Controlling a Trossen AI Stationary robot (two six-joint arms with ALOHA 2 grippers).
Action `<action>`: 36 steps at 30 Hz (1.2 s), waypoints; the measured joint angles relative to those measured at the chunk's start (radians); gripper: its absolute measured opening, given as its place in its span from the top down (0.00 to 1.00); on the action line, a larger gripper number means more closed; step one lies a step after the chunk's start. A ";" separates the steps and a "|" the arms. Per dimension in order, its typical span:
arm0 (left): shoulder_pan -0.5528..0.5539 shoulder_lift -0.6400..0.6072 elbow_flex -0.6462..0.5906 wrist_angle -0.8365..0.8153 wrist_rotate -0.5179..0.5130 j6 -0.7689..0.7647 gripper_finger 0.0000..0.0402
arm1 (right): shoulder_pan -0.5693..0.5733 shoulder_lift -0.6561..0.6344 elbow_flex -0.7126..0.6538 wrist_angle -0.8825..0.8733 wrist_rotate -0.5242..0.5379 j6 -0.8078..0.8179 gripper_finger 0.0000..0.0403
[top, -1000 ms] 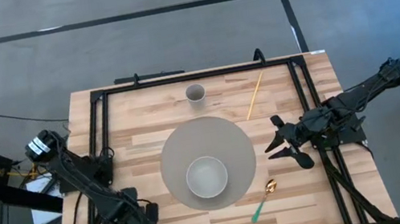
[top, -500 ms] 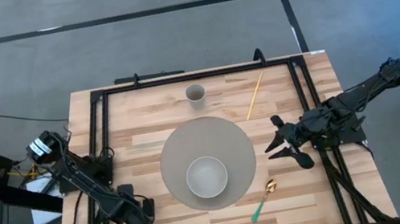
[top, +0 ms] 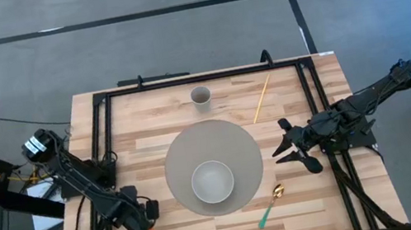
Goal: Pick & Place Utensil
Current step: Put the orange fork in the white bowl on the gray placemat
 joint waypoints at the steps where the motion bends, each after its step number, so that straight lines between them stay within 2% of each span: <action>1: 0.000 0.000 0.000 0.000 -0.009 0.000 0.82 | 0.000 0.000 0.000 0.000 0.000 0.000 0.74; 4: 0.000 0.022 0.000 0.007 0.003 -0.001 0.82 | 0.000 0.000 0.000 0.000 0.000 0.000 0.74; 11: 0.000 0.082 0.006 0.018 0.107 -0.030 0.82 | 0.000 0.000 0.000 -0.001 0.000 0.000 0.74; 24: -0.001 0.103 0.005 0.026 0.081 0.009 0.83 | 0.000 0.000 0.000 -0.001 0.000 0.000 0.74; 30: -0.031 0.105 0.004 0.132 0.076 0.160 0.85 | 0.000 0.000 0.000 -0.001 0.000 0.000 0.74; 36: -0.070 0.105 0.004 0.148 0.073 0.129 0.88 | 0.000 0.000 0.000 -0.001 0.000 0.000 0.74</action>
